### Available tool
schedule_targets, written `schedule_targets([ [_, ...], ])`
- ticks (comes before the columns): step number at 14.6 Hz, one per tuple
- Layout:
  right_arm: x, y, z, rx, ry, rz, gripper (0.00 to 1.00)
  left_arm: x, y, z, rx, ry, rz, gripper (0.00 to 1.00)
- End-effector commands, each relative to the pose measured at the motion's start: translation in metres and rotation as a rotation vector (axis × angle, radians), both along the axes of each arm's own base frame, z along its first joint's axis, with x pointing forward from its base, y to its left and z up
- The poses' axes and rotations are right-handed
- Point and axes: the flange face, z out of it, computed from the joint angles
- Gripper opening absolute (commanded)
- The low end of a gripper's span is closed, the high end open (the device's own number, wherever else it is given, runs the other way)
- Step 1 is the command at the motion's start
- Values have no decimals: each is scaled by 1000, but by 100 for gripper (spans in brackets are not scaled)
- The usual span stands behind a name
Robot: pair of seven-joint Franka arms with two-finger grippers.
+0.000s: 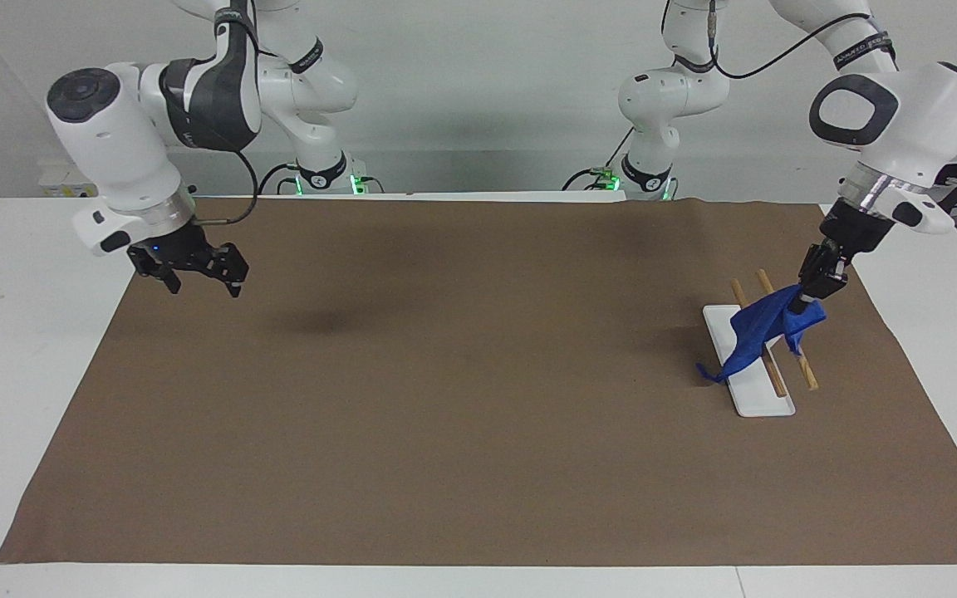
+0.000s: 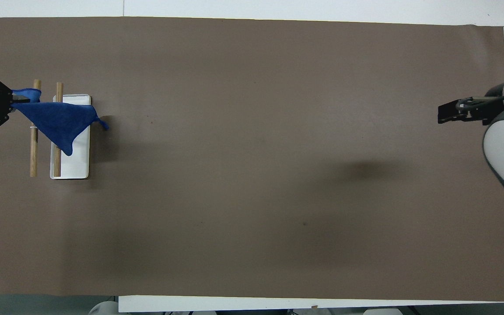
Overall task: Right arm passes towel to left arm to hang
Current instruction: 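Drape the towel over the wooden rods with the left gripper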
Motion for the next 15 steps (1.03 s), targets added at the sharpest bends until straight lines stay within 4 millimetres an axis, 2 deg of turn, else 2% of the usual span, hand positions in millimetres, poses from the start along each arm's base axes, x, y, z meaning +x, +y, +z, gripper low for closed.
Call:
schedule_targets([
  [1,-6,-6,29,-7,36,8,100,3,5,-1,36,-52,-93,0],
  [2,-7,-5,33,3,49,1,100,5,5,6,48,-70,-124,0],
  [5,-7,-2,34,10,51,-36,100,6,8,4,95,-99,-245,0],
  [7,-7,-2,34,10,50,-36,100,9,23,13,130,-119,-328,0],
  [13,-10,4,32,80,81,-46,100,23,26,31,163,-149,-470,0],
  [15,-10,4,33,81,78,-47,100,26,41,28,190,-167,-515,0],
])
